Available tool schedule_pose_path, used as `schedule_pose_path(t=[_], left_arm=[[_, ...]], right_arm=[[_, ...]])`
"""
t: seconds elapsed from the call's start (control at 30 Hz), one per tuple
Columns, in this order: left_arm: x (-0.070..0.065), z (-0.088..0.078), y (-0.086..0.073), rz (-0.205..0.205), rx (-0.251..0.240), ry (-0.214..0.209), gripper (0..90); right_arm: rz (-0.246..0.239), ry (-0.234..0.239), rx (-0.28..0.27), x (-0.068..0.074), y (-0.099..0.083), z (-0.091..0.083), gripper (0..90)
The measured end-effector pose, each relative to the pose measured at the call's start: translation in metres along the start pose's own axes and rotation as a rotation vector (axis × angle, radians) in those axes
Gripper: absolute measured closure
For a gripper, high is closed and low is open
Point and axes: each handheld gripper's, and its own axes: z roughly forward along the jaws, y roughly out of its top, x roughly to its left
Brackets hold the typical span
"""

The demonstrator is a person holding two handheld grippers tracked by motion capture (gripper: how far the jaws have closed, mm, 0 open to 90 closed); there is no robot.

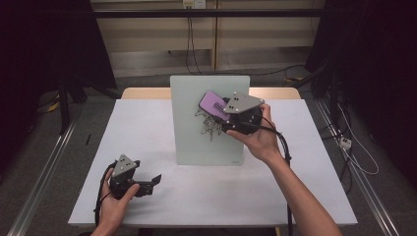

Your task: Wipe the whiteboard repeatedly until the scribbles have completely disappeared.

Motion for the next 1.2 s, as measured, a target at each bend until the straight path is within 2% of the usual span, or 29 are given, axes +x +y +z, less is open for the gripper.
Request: schedule_pose_path(t=[0.3, 0.67, 0.83, 1.07, 1.2], left_arm=[[-0.001, 0.0, 0.0, 0.002, -0.008, -0.003, 5.5], [0.0, -0.002, 0.0, 0.001, -0.008, 0.003, 5.5], [-0.001, -0.001, 0.0, 0.002, -0.01, 0.001, 5.5], [-0.001, -0.001, 0.0, 0.006, -0.009, 0.001, 5.5], [-0.001, -0.001, 0.0, 0.003, -0.01, -0.004, 5.5]], right_arm=[[0.005, 0.026, 0.005, 0.008, -0.007, 0.004, 41.6], [0.004, 0.064, 0.026, 0.025, -0.019, 0.012, 41.6], [0.026, 0.108, 0.034, 0.03, -0.026, 0.016, 41.6], [0.047, 0.152, 0.048, 0.027, -0.025, 0.018, 41.6], [0.059, 0.137, 0.033, 0.02, -0.018, 0.015, 41.6]])
